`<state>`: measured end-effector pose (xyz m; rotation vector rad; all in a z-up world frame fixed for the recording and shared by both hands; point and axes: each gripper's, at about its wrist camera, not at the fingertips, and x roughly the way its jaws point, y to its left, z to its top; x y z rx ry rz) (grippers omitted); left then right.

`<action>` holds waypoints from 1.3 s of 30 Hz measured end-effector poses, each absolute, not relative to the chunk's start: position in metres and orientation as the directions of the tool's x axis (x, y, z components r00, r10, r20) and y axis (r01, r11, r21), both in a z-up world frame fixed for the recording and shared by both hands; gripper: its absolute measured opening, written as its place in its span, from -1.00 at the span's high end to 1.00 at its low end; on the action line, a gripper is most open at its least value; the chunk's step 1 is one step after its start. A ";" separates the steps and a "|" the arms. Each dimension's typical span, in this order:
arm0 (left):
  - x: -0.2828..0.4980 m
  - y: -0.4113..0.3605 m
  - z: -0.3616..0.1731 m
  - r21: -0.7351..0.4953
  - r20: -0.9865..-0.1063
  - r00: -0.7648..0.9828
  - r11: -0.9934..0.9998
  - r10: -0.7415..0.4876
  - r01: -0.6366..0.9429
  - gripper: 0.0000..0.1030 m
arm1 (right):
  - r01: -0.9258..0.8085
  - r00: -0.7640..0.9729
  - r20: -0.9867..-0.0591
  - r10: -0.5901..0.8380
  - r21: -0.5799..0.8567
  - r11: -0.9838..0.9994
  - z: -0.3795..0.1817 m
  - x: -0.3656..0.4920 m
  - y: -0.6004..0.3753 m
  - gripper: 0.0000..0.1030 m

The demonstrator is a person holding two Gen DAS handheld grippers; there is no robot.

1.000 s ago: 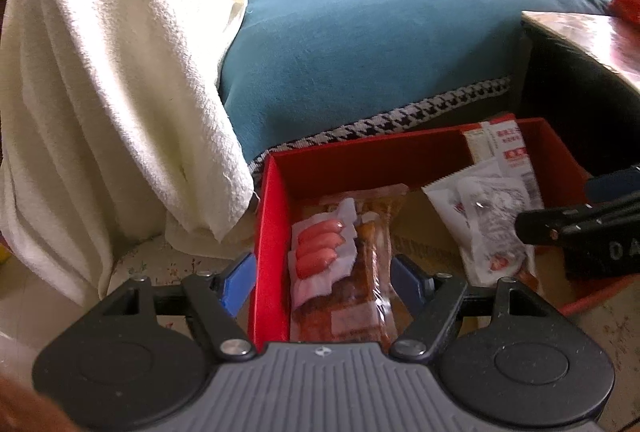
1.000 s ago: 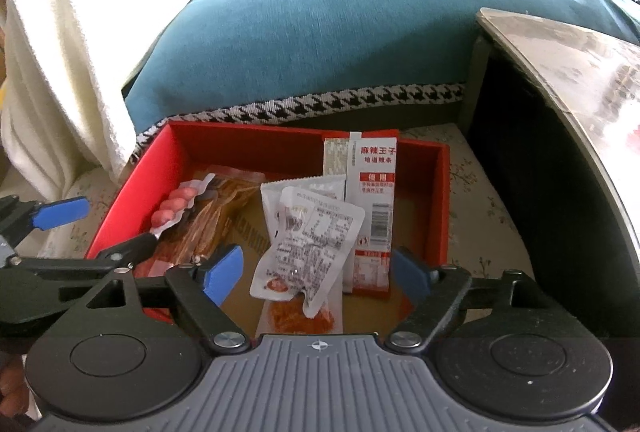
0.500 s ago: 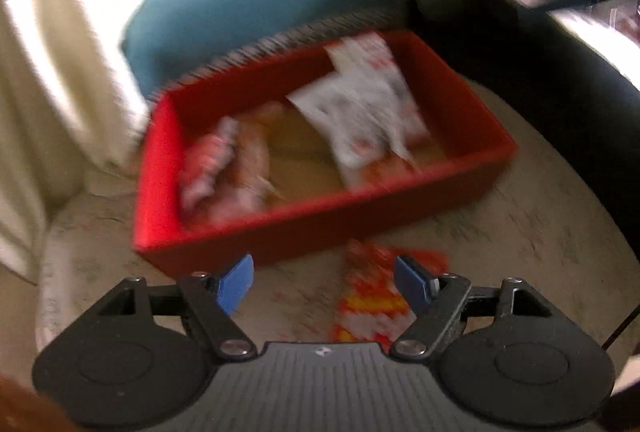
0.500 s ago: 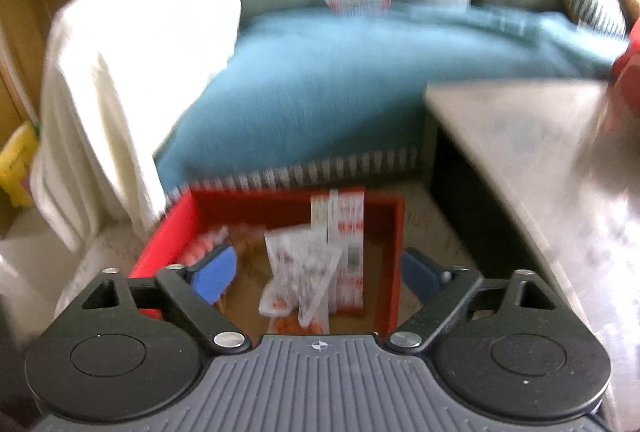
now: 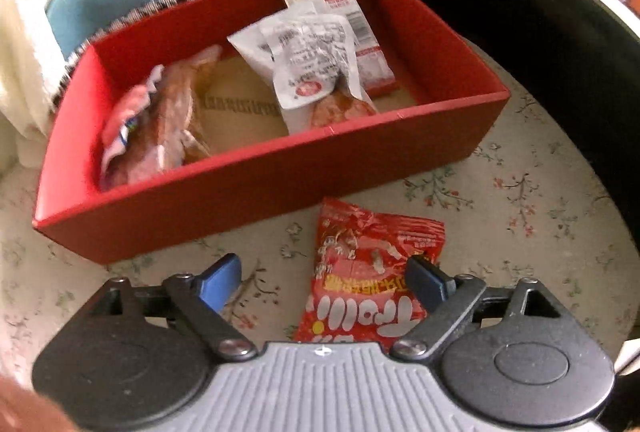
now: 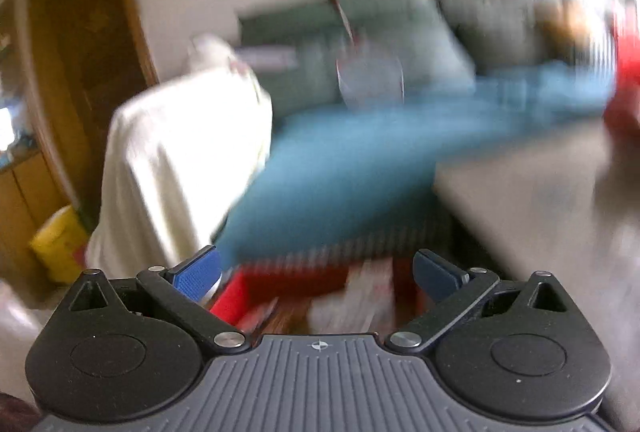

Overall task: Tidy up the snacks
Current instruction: 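Move the left tool down toward the red Trolli bag beside the box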

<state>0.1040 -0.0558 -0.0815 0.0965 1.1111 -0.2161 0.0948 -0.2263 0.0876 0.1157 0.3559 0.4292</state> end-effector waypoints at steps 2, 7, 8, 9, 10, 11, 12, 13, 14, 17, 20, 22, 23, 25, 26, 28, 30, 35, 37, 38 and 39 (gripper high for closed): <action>0.105 -0.058 -0.082 -0.027 -0.894 0.431 0.976 -0.120 0.217 -0.66 | -0.379 0.890 -0.242 0.386 0.081 0.922 0.091 0.082 -0.218 -1.00; 0.100 -0.069 -0.081 0.014 -0.886 0.451 0.965 -0.111 0.264 -0.69 | -0.405 0.752 -0.476 0.455 0.212 0.890 0.074 0.117 -0.213 -1.00; 0.100 -0.069 -0.079 0.021 -0.886 0.452 0.961 -0.109 0.274 -0.69 | -0.392 0.753 -0.483 0.447 0.215 0.894 0.072 0.119 -0.214 -1.00; 0.099 -0.069 -0.078 0.023 -0.886 0.452 0.961 -0.108 0.276 -0.69 | -0.383 0.767 -0.474 0.432 0.203 0.901 0.073 0.120 -0.216 -1.00; 0.099 -0.069 -0.078 0.020 -0.885 0.452 0.961 -0.111 0.274 -0.69 | -0.379 0.787 -0.449 0.423 0.189 0.906 0.075 0.118 -0.217 -1.00; 0.100 -0.069 -0.078 0.015 -0.886 0.449 0.961 -0.116 0.277 -0.69 | -0.379 0.799 -0.429 0.421 0.183 0.907 0.075 0.117 -0.217 -1.00; 0.099 -0.071 -0.079 0.015 -0.886 0.448 0.958 -0.119 0.285 -0.69 | -0.383 0.806 -0.412 0.425 0.184 0.905 0.076 0.115 -0.219 -1.00; 0.100 -0.074 -0.079 0.019 -0.885 0.450 0.957 -0.118 0.289 -0.69 | -0.393 0.805 -0.398 0.440 0.198 0.898 0.077 0.116 -0.220 -1.00; 0.100 -0.077 -0.079 0.023 -0.884 0.452 0.955 -0.119 0.296 -0.69 | -0.401 0.802 -0.387 0.455 0.216 0.890 0.077 0.115 -0.221 -1.00; 0.099 -0.086 -0.081 0.039 -0.885 0.449 0.941 -0.125 0.337 -0.69 | -0.421 0.782 -0.385 0.490 0.254 0.871 0.075 0.115 -0.224 -1.00; 0.094 -0.090 -0.082 0.051 -0.887 0.442 0.920 -0.137 0.388 -0.69 | -0.438 0.773 -0.383 0.507 0.257 0.862 0.076 0.110 -0.225 -1.00; 0.092 -0.092 -0.081 0.056 -0.889 0.432 0.899 -0.153 0.434 -0.69 | -0.440 0.762 -0.393 0.515 0.271 0.856 0.076 0.112 -0.225 -1.00; 0.090 -0.094 -0.081 0.056 -0.894 0.416 0.880 -0.167 0.472 -0.69 | -0.431 0.759 -0.399 0.514 0.285 0.856 0.074 0.112 -0.227 -1.00; 0.089 -0.096 -0.083 0.081 -0.898 0.410 0.854 -0.162 0.514 -0.69 | -0.418 0.749 -0.412 0.519 0.314 0.852 0.073 0.115 -0.230 -1.00; 0.088 -0.095 -0.083 0.090 -0.897 0.412 0.847 -0.159 0.523 -0.70 | -0.411 0.749 -0.415 0.517 0.322 0.853 0.072 0.115 -0.231 -1.00; 0.088 -0.092 -0.082 0.090 -0.899 0.408 0.844 -0.159 0.528 -0.69 | -0.400 0.754 -0.412 0.512 0.330 0.855 0.072 0.115 -0.234 -1.00; 0.089 -0.087 -0.082 0.096 -0.904 0.399 0.839 -0.151 0.535 -0.73 | -0.394 0.758 -0.411 0.506 0.330 0.858 0.071 0.114 -0.234 -1.00; 0.096 -0.072 -0.085 0.058 -0.919 0.368 0.878 -0.138 0.474 -0.76 | -0.402 0.766 -0.410 0.495 0.295 0.867 0.072 0.112 -0.235 -1.00; 0.100 -0.064 -0.086 0.017 -0.926 0.348 0.904 -0.147 0.428 -0.76 | -0.396 0.762 -0.431 0.483 0.281 0.874 0.071 0.113 -0.233 -1.00; 0.102 -0.058 -0.086 -0.015 -0.931 0.330 0.921 -0.155 0.390 -0.76 | -0.394 0.758 -0.440 0.482 0.282 0.875 0.071 0.115 -0.233 -1.00; 0.103 -0.052 -0.087 -0.050 -0.936 0.310 0.936 -0.165 0.349 -0.76 | -0.388 0.753 -0.452 0.478 0.281 0.878 0.071 0.116 -0.233 -1.00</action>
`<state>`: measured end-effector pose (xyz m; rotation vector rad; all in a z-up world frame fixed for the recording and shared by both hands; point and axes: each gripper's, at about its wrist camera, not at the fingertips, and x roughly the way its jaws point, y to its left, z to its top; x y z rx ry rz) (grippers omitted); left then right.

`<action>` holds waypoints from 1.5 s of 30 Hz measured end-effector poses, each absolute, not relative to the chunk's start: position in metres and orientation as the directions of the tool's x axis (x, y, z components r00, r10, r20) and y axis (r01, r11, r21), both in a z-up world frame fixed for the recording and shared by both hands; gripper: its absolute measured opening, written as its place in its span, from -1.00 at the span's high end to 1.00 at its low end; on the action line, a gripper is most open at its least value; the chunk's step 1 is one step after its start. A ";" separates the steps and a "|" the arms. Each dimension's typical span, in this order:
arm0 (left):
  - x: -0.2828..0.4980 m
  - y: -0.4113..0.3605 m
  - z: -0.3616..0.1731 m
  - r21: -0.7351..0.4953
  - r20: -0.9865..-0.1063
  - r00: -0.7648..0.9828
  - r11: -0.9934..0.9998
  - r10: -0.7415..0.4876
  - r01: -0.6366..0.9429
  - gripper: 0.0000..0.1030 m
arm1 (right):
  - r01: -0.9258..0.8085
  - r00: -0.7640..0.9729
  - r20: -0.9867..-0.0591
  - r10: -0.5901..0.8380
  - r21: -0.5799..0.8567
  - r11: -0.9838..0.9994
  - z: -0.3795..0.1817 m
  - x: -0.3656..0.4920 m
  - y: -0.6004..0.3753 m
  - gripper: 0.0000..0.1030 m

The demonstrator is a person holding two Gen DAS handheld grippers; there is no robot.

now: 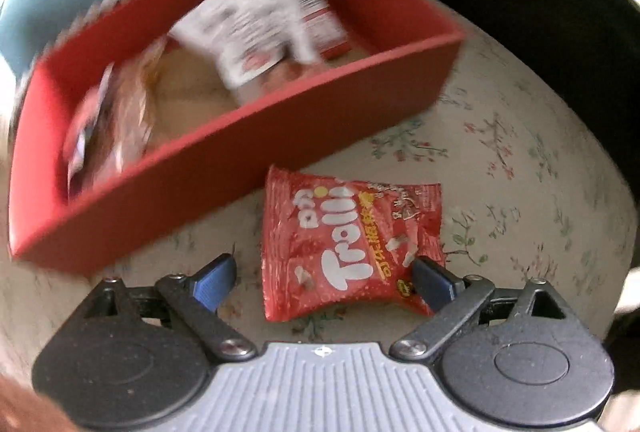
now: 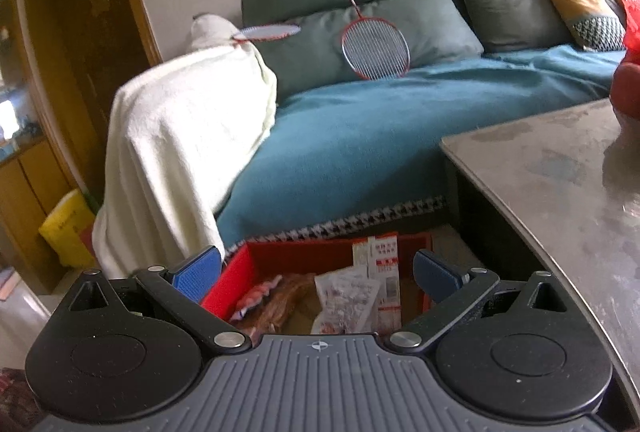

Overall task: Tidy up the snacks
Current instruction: 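Move the left tool down toward the red Trolli bag beside the box, then close the left tool on the red Trolli bag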

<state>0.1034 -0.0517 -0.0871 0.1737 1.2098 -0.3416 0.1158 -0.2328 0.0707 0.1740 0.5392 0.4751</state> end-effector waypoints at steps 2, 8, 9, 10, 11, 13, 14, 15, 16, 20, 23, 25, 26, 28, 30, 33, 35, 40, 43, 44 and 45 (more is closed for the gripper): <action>0.104 -0.038 -0.086 -0.083 -0.938 0.305 0.959 -0.167 0.269 -0.77 | -0.390 0.745 -0.465 0.478 0.278 0.878 0.070 0.117 -0.233 -1.00; 0.086 -0.023 -0.075 0.049 -0.937 0.346 0.969 -0.039 0.240 -0.74 | -0.391 0.726 -0.496 0.476 0.271 0.879 0.071 0.116 -0.232 -1.00; 0.082 -0.023 -0.073 0.065 -0.936 0.350 0.967 -0.026 0.246 -0.74 | -0.385 0.728 -0.500 0.468 0.266 0.884 0.070 0.116 -0.231 -1.00; 0.079 -0.022 -0.071 0.061 -0.937 0.348 0.968 -0.029 0.243 -0.74 | -0.380 0.730 -0.507 0.458 0.255 0.889 0.070 0.116 -0.231 -1.00; 0.077 -0.020 -0.070 0.054 -0.939 0.342 0.972 -0.029 0.229 -0.74 | -0.379 0.731 -0.511 0.452 0.247 0.892 0.070 0.116 -0.230 -1.00; 0.078 -0.011 -0.068 0.048 -0.948 0.319 0.986 -0.004 0.158 -0.74 | -0.379 0.726 -0.521 0.449 0.242 0.893 0.069 0.115 -0.229 -1.00; 0.080 -0.001 -0.067 0.020 -0.958 0.286 0.996 -0.006 0.089 -0.73 | -0.377 0.725 -0.524 0.447 0.241 0.894 0.069 0.115 -0.229 -1.00; 0.080 0.010 -0.065 -0.031 -0.965 0.260 0.999 -0.036 0.022 -0.71 | -0.376 0.726 -0.524 0.445 0.239 0.895 0.069 0.115 -0.228 -1.00; 0.079 0.017 -0.064 -0.092 -0.965 0.251 0.995 -0.081 -0.033 -0.71 | -0.377 0.727 -0.524 0.445 0.237 0.895 0.069 0.115 -0.228 -1.00; 0.083 0.022 -0.068 -0.284 -0.941 0.248 0.936 -0.231 -0.208 -0.71 | -0.380 0.726 -0.520 0.450 0.243 0.893 0.071 0.116 -0.226 -1.00; 0.094 0.012 -0.076 -0.302 -0.938 0.266 0.900 -0.222 -0.314 -0.71 | -0.386 0.725 -0.518 0.454 0.240 0.891 0.072 0.114 -0.225 -1.00; 0.103 0.006 -0.083 -0.257 -0.951 0.262 0.887 -0.162 -0.385 -0.73 | -0.386 0.728 -0.514 0.454 0.240 0.891 0.073 0.113 -0.226 -1.00; 0.105 0.001 -0.085 -0.238 -0.955 0.261 0.883 -0.137 -0.405 -0.77 | -0.387 0.727 -0.512 0.457 0.244 0.889 0.073 0.113 -0.228 -1.00; 0.109 -0.011 -0.085 -0.187 -0.961 0.267 0.886 -0.075 -0.425 -0.78 | -0.390 0.729 -0.503 0.464 0.251 0.886 0.076 0.111 -0.231 -1.00; 0.113 -0.022 -0.088 -0.145 -0.960 0.278 0.889 -0.021 -0.435 -0.81 | -0.391 0.733 -0.496 0.465 0.252 0.885 0.078 0.110 -0.231 -1.00; 0.113 -0.038 -0.091 -0.077 -0.956 0.290 0.912 0.048 -0.403 -0.83 | -0.399 0.735 -0.489 0.469 0.248 0.883 0.081 0.107 -0.233 -1.00; 0.107 -0.050 -0.092 -0.050 -0.951 0.303 0.937 0.061 -0.346 -0.78 | -0.393 0.741 -0.490 0.460 0.239 0.888 0.081 0.105 -0.234 -0.99; 0.095 -0.033 -0.079 -0.010 -0.945 0.322 0.976 0.062 -0.217 -0.20 | -0.398 0.735 -0.499 0.460 0.232 0.888 0.079 0.104 -0.236 -0.95; 0.091 -0.003 -0.075 -0.018 -0.952 0.302 0.971 0.057 -0.239 -0.11 | -0.404 0.723 -0.526 0.448 0.203 0.892 0.074 0.104 -0.230 -0.95; 0.090 0.005 -0.073 -0.014 -0.952 0.299 0.970 0.061 -0.241 -0.08 | -0.414 0.712 -0.543 0.445 0.187 0.891 0.070 0.105 -0.226 -0.95; 0.089 0.014 -0.070 -0.007 -0.951 0.301 0.970 0.068 -0.241 -0.06 | -0.425 0.703 -0.556 0.444 0.172 0.889 0.067 0.104 -0.222 -0.95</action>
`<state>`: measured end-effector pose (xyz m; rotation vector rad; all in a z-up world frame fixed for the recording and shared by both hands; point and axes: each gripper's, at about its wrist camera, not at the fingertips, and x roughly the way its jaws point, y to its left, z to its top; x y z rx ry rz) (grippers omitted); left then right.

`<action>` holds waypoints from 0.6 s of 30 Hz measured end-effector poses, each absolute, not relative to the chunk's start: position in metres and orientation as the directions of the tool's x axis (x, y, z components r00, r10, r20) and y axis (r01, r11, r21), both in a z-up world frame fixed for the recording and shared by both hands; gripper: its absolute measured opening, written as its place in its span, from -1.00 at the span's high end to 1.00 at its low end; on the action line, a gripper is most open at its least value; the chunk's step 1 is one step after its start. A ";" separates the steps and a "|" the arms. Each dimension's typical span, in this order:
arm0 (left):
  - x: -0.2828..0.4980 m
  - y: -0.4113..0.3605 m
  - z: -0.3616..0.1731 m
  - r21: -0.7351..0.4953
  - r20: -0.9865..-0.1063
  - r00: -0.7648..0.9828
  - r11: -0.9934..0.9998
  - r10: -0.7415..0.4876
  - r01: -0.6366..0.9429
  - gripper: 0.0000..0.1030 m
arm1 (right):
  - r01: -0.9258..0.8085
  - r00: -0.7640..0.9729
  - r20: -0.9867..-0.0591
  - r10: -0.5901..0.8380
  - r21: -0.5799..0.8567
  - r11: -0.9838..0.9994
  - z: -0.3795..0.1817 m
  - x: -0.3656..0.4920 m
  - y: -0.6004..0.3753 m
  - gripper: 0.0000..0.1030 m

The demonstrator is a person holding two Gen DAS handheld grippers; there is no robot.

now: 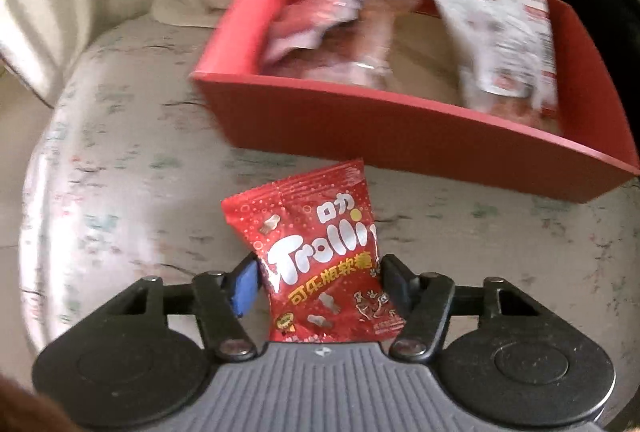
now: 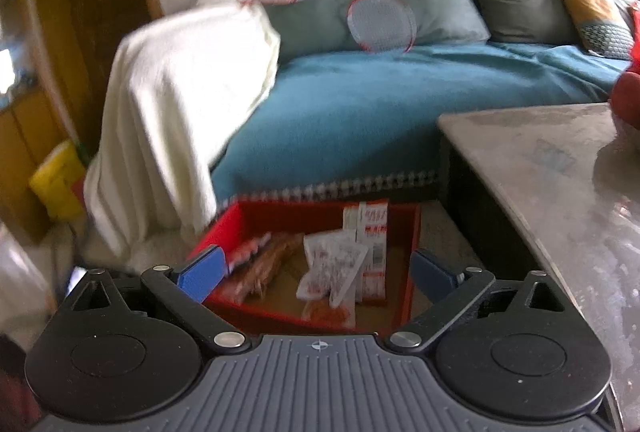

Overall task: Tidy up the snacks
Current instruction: 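Close the left tool on the red Trolli bag, then hold the Trolli bag in the left tool while the right tool reaches down toward the packets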

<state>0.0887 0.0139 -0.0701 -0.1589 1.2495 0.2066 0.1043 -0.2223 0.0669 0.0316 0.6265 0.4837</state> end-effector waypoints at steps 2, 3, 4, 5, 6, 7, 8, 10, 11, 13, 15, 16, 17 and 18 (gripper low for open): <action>0.086 0.028 -0.065 -0.006 -0.947 0.313 0.973 0.069 -0.232 -0.02 | -0.467 0.669 -0.600 0.438 0.119 0.876 0.055 0.102 -0.208 -0.94; 0.085 0.033 -0.062 -0.010 -0.946 0.317 0.973 0.065 -0.230 0.00 | -0.492 0.650 -0.624 0.434 0.090 0.866 0.048 0.101 -0.202 -0.93; 0.083 0.041 -0.058 -0.017 -0.944 0.324 0.974 0.059 -0.227 0.01 | -0.524 0.622 -0.657 0.425 0.054 0.850 0.038 0.099 -0.193 -0.89; 0.082 0.047 -0.054 -0.025 -0.941 0.335 0.975 0.052 -0.222 0.01 | -0.553 0.594 -0.688 0.417 0.028 0.833 0.028 0.097 -0.185 -0.77; 0.082 0.054 -0.054 -0.035 -0.937 0.347 0.976 0.044 -0.217 0.01 | -0.587 0.558 -0.723 0.407 0.004 0.810 0.017 0.094 -0.176 -0.69; 0.082 0.057 -0.053 -0.047 -0.933 0.358 0.976 0.033 -0.212 0.01 | -0.625 0.516 -0.761 0.393 -0.022 0.780 0.004 0.092 -0.168 -0.55; 0.081 0.062 -0.051 -0.065 -0.931 0.366 0.975 0.017 -0.211 0.01 | -0.660 0.482 -0.789 0.380 -0.041 0.750 -0.007 0.089 -0.161 -0.46; 0.082 0.076 -0.051 -0.120 -0.929 0.369 0.971 -0.036 -0.207 0.01 | -0.728 0.422 -0.833 0.357 -0.076 0.681 -0.025 0.081 -0.149 -0.44; 0.081 0.080 -0.049 -0.148 -0.925 0.376 0.967 -0.061 -0.205 0.01 | -0.755 0.401 -0.847 0.350 -0.089 0.650 -0.031 0.077 -0.144 -0.42; 0.078 0.084 -0.044 -0.168 -0.918 0.389 0.967 -0.082 -0.190 0.01 | -0.809 0.357 -0.873 0.334 -0.110 0.578 -0.042 0.070 -0.134 -0.39; 0.079 0.085 -0.041 -0.181 -0.910 0.402 0.968 -0.099 -0.172 0.01 | -0.846 0.316 -0.892 0.322 -0.112 0.521 -0.046 0.063 -0.124 -0.38; 0.078 0.088 -0.040 -0.187 -0.908 0.406 0.968 -0.107 -0.164 0.01 | -0.864 0.285 -0.902 0.323 -0.095 0.495 -0.048 0.059 -0.119 -0.38; 0.078 0.089 -0.039 -0.194 -0.905 0.410 0.968 -0.114 -0.159 0.01 | -0.878 0.250 -0.911 0.327 -0.071 0.473 -0.049 0.054 -0.114 -0.38; 0.077 0.092 -0.038 -0.200 -0.902 0.414 0.967 -0.120 -0.156 0.01 | -0.886 0.231 -0.915 0.331 -0.058 0.459 -0.049 0.049 -0.110 -0.38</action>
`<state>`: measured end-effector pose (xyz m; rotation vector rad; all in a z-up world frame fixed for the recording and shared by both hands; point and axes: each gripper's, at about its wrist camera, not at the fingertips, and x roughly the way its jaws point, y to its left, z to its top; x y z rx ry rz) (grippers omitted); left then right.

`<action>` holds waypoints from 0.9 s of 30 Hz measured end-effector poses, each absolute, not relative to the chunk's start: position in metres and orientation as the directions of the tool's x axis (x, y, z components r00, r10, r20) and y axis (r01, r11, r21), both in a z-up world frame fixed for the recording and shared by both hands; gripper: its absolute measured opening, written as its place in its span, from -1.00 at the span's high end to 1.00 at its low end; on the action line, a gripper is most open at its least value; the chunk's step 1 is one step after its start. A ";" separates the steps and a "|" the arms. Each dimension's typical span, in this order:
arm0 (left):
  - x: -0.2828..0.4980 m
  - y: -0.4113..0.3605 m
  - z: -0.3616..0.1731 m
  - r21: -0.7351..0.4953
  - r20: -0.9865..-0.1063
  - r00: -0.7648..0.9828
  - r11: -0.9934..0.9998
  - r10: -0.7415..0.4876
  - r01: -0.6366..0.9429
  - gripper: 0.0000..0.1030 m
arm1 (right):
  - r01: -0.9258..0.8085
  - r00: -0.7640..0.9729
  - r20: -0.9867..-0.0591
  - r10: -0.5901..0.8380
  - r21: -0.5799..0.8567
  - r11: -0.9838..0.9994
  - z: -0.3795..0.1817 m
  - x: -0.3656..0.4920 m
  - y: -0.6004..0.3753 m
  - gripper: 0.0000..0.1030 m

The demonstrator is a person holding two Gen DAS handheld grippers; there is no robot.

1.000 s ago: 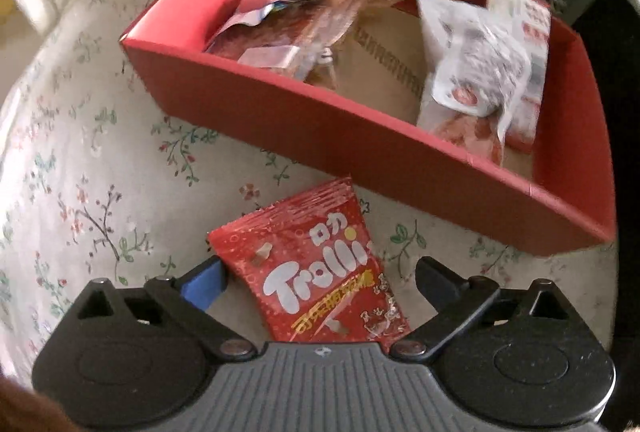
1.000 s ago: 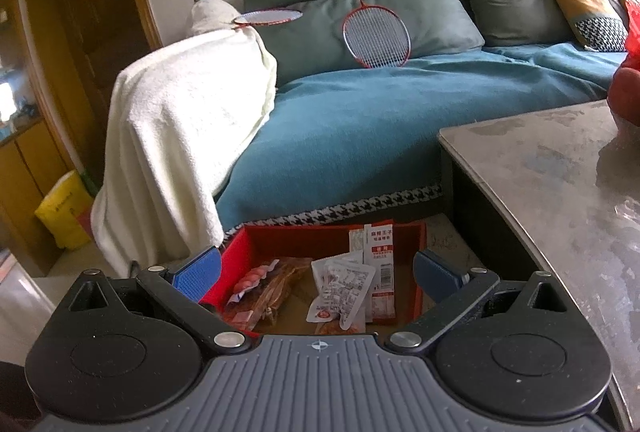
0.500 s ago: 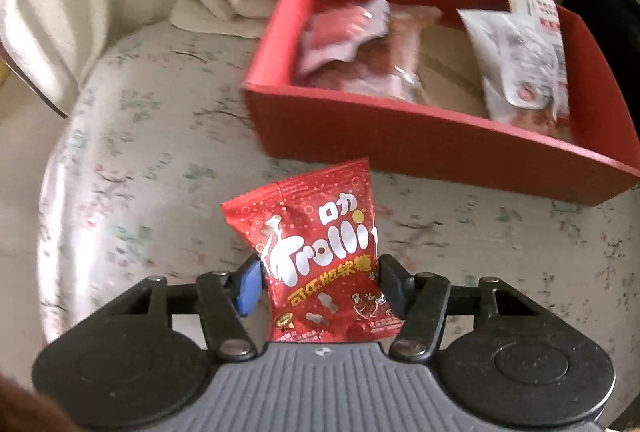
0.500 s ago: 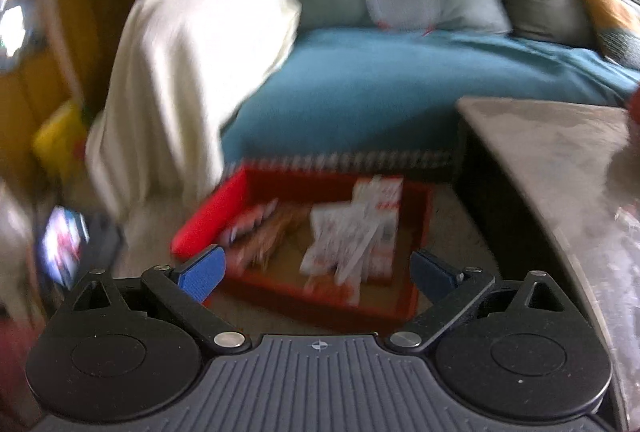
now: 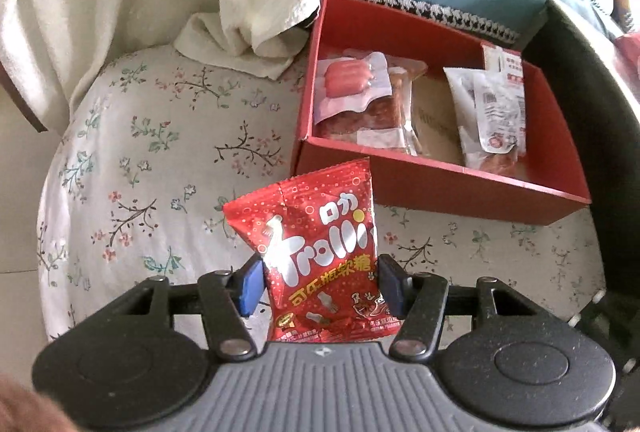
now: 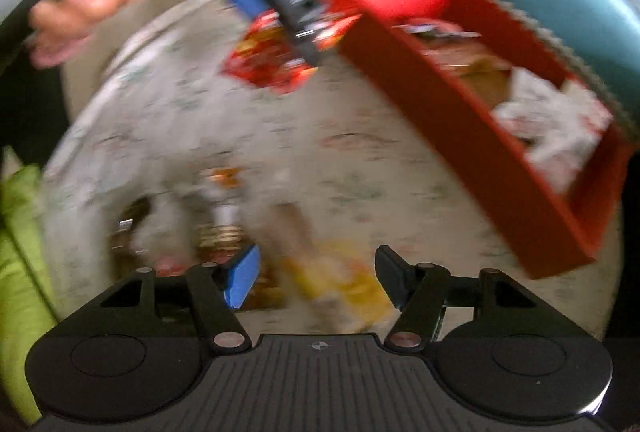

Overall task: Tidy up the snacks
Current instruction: 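Hold the Trolli bag in the left tool while the right tool reaches down toward the packets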

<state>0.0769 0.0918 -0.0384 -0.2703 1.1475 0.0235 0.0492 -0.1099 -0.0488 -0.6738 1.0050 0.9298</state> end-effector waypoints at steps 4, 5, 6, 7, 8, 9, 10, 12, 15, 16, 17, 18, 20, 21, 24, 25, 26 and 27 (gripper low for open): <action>0.071 0.102 -0.037 -0.216 -0.901 0.412 0.964 -0.135 -0.157 0.01 | -0.914 0.144 -0.920 0.364 0.018 0.406 -0.058 0.033 -0.091 -0.38; 0.071 0.104 -0.038 -0.222 -0.901 0.410 0.962 -0.140 -0.158 0.01 | -0.916 0.129 -0.923 0.363 0.029 0.400 -0.062 0.032 -0.086 -0.37; 0.070 0.106 -0.038 -0.226 -0.901 0.409 0.960 -0.143 -0.163 0.01 | -0.918 0.114 -0.925 0.363 0.041 0.394 -0.065 0.032 -0.081 -0.36; 0.069 0.107 -0.037 -0.229 -0.900 0.411 0.960 -0.145 -0.163 0.01 | -0.920 0.098 -0.927 0.361 0.054 0.389 -0.070 0.032 -0.076 -0.37; 0.069 0.107 -0.037 -0.230 -0.899 0.413 0.960 -0.147 -0.159 0.01 | -0.924 0.088 -0.928 0.362 0.060 0.378 -0.073 0.030 -0.072 -0.34; 0.068 0.106 -0.035 -0.232 -0.896 0.418 0.960 -0.148 -0.157 0.01 | -0.927 0.077 -0.929 0.361 0.067 0.369 -0.074 0.029 -0.070 -0.32; 0.068 0.106 -0.034 -0.232 -0.894 0.423 0.960 -0.149 -0.153 0.01 | -0.927 0.068 -0.932 0.357 0.074 0.368 -0.076 0.030 -0.067 -0.26; 0.067 0.105 -0.031 -0.233 -0.890 0.431 0.962 -0.151 -0.144 0.01 | -0.921 0.051 -0.933 0.357 0.095 0.379 -0.078 0.035 -0.063 -0.26; 0.066 0.104 -0.030 -0.238 -0.889 0.429 0.962 -0.160 -0.134 0.01 | -0.901 0.028 -0.932 0.361 0.133 0.412 -0.077 0.041 -0.063 -0.24; 0.066 0.104 -0.030 -0.238 -0.889 0.428 0.962 -0.161 -0.132 0.01 | -0.899 0.028 -0.932 0.360 0.134 0.417 -0.077 0.041 -0.064 -0.25; 0.066 0.103 -0.030 -0.238 -0.889 0.427 0.963 -0.163 -0.127 0.01 | -0.905 0.037 -0.935 0.352 0.118 0.408 -0.077 0.038 -0.064 -0.26; 0.065 0.102 -0.030 -0.236 -0.889 0.427 0.964 -0.164 -0.123 0.01 | -0.915 0.052 -0.938 0.343 0.093 0.392 -0.077 0.034 -0.063 -0.28; 0.066 0.102 -0.030 -0.234 -0.890 0.426 0.964 -0.162 -0.122 0.00 | -0.936 0.074 -0.942 0.326 0.048 0.350 -0.080 0.022 -0.058 -0.49; 0.066 0.102 -0.030 -0.235 -0.891 0.424 0.964 -0.163 -0.124 0.00 | -0.941 0.077 -0.945 0.318 0.037 0.335 -0.082 0.019 -0.055 -0.50; 0.066 0.101 -0.030 -0.240 -0.889 0.425 0.964 -0.169 -0.118 0.00 | -0.941 0.069 -0.949 0.308 0.041 0.336 -0.081 0.020 -0.054 -0.38; 0.066 0.100 -0.029 -0.238 -0.889 0.427 0.964 -0.169 -0.115 0.00 | -0.930 0.069 -0.949 0.307 0.050 0.364 -0.079 0.026 -0.054 -0.13; 0.066 0.100 -0.030 -0.237 -0.889 0.426 0.965 -0.168 -0.114 0.00 | -0.921 0.076 -0.950 0.303 0.050 0.386 -0.077 0.031 -0.055 -0.01; 0.066 0.101 -0.030 -0.237 -0.890 0.425 0.965 -0.168 -0.116 0.00 | -0.910 0.062 -0.950 0.305 0.071 0.408 -0.076 0.037 -0.056 0.04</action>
